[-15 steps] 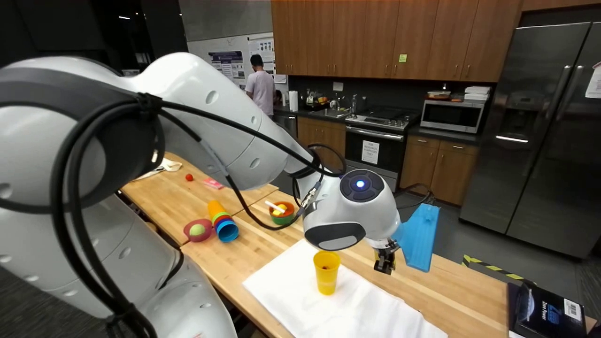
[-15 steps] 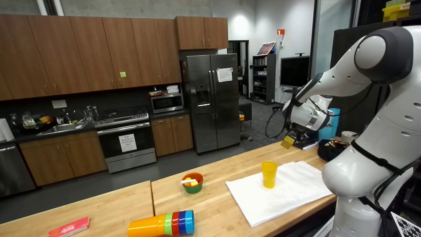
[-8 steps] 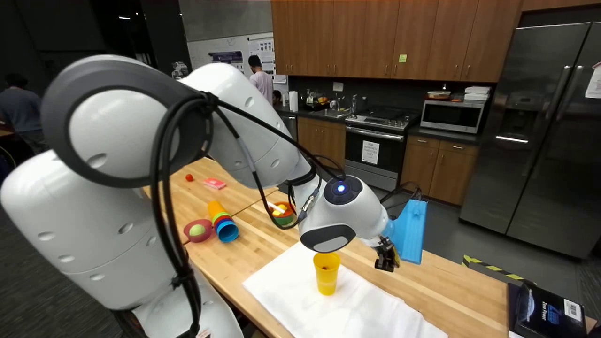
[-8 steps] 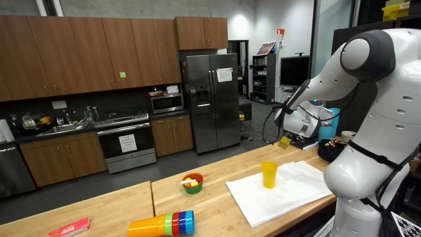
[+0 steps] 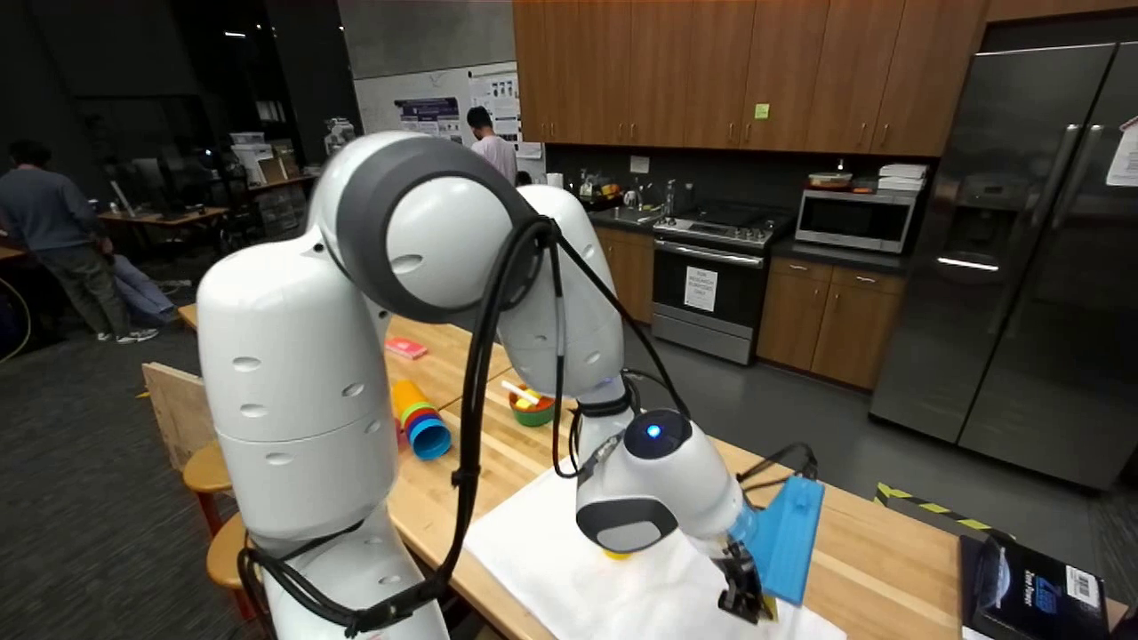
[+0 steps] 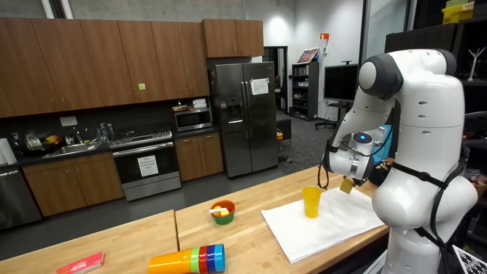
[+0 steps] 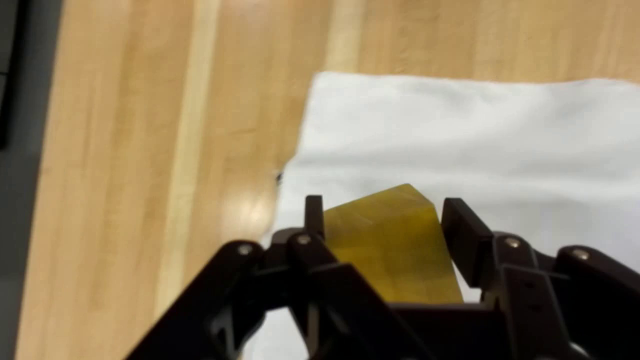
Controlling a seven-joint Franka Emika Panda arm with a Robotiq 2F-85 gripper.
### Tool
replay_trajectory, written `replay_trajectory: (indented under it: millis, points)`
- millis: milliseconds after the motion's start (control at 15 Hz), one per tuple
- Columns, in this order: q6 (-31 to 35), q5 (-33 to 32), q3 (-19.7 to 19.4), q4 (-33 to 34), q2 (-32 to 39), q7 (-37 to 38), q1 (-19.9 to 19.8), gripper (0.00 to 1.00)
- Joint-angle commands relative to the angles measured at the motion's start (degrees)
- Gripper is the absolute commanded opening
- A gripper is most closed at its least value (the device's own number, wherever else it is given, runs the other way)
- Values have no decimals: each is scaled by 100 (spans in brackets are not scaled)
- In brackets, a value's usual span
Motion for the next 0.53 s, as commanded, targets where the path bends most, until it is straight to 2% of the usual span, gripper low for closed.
replay_trajectory:
  millis: [0, 67, 133, 200, 467]
  points:
    - [295, 464, -998, -2, 854, -13, 980, 35]
    - [100, 704, -1585, 1, 931, -21, 1588, 35]
    - [134, 1040, -1462, 5, 1153, -20, 1697, 35]
    - [11, 1209, -1720, 7, 1225, -17, 2087, 35]
    - [-192, 2086, -2190, 82, 1391, -17, 3220, 35]
